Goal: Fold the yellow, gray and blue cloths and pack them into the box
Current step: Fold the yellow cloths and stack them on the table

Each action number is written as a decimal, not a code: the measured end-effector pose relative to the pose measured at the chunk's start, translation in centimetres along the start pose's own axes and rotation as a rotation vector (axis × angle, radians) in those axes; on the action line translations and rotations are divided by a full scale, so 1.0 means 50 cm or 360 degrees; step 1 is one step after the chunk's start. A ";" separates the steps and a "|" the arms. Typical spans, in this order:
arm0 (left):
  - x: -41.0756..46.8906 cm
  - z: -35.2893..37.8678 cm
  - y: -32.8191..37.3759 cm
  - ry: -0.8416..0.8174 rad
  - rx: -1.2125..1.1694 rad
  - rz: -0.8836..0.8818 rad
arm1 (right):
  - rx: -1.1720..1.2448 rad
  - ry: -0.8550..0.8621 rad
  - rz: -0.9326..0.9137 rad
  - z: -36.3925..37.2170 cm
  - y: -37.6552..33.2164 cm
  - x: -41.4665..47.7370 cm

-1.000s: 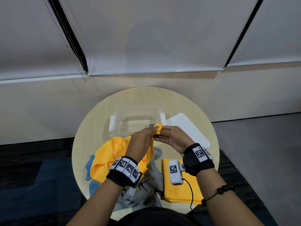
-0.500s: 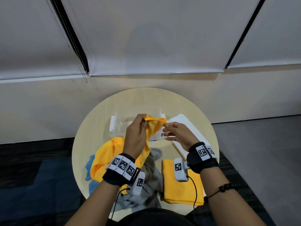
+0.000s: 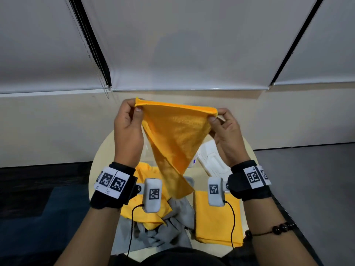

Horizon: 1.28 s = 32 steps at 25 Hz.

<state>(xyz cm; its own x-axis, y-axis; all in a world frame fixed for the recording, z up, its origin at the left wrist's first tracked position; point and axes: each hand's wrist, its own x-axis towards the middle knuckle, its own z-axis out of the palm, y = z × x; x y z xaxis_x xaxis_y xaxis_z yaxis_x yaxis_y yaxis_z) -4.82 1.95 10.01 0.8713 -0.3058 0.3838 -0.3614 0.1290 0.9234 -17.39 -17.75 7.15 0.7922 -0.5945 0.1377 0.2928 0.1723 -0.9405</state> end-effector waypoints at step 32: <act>-0.054 0.008 -0.039 -0.0689 0.0549 0.0011 | -0.0768 -0.0647 0.0237 0.057 0.026 -0.061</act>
<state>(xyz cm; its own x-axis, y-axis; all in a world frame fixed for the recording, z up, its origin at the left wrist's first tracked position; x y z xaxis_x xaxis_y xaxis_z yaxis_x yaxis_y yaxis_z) -6.59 2.15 7.20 0.6789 -0.6751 0.2887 -0.5182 -0.1620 0.8398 -17.88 -13.47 6.37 0.9730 -0.2303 0.0123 -0.0347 -0.1988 -0.9794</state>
